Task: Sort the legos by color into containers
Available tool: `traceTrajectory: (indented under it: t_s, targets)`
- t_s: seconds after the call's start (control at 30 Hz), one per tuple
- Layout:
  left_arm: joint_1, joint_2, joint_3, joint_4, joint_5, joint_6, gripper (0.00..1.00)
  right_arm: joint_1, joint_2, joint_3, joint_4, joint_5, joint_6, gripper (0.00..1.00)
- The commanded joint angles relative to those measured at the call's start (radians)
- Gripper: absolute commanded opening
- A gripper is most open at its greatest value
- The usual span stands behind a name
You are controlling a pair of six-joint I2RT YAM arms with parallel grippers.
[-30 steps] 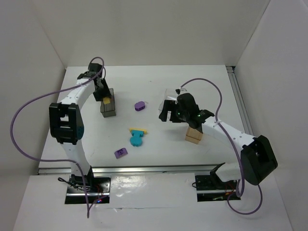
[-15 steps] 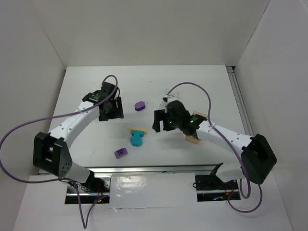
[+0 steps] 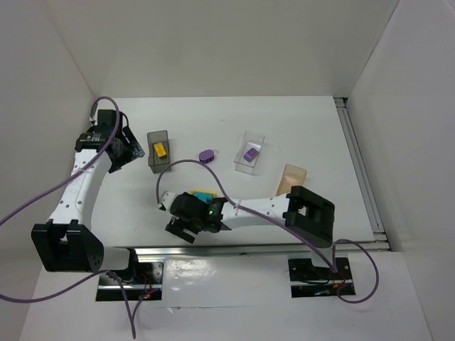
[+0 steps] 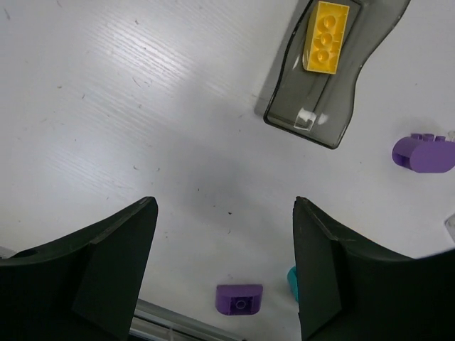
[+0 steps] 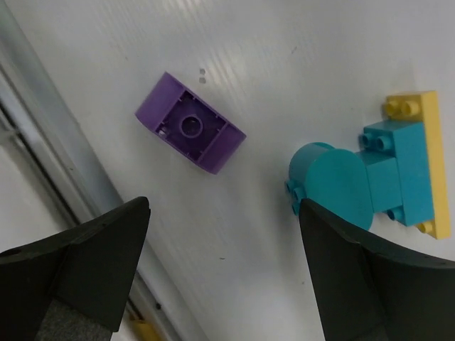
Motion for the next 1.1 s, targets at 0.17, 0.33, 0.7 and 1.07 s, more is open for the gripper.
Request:
traceTrajectory:
  t_s: [0.17,0.33,0.7,1.07]
  targets:
    - [0.066,-0.058,0.012,-0.005,0.089,0.023,0.82,-0.001,0.137,0.105,0.016,0.085,-0.151,0.94]
    - [0.075,-0.058,-0.008,0.004,0.109,0.023,0.82,-0.001,0.208,0.168,0.027,0.064,-0.174,0.93]
    - [0.095,-0.067,0.001,0.004,0.089,0.041,0.81,-0.041,0.283,0.199,0.048,-0.045,-0.154,0.71]
    - [0.114,-0.049,0.001,0.022,0.118,0.051,0.79,-0.060,0.155,0.154,0.089,-0.007,-0.049,0.33]
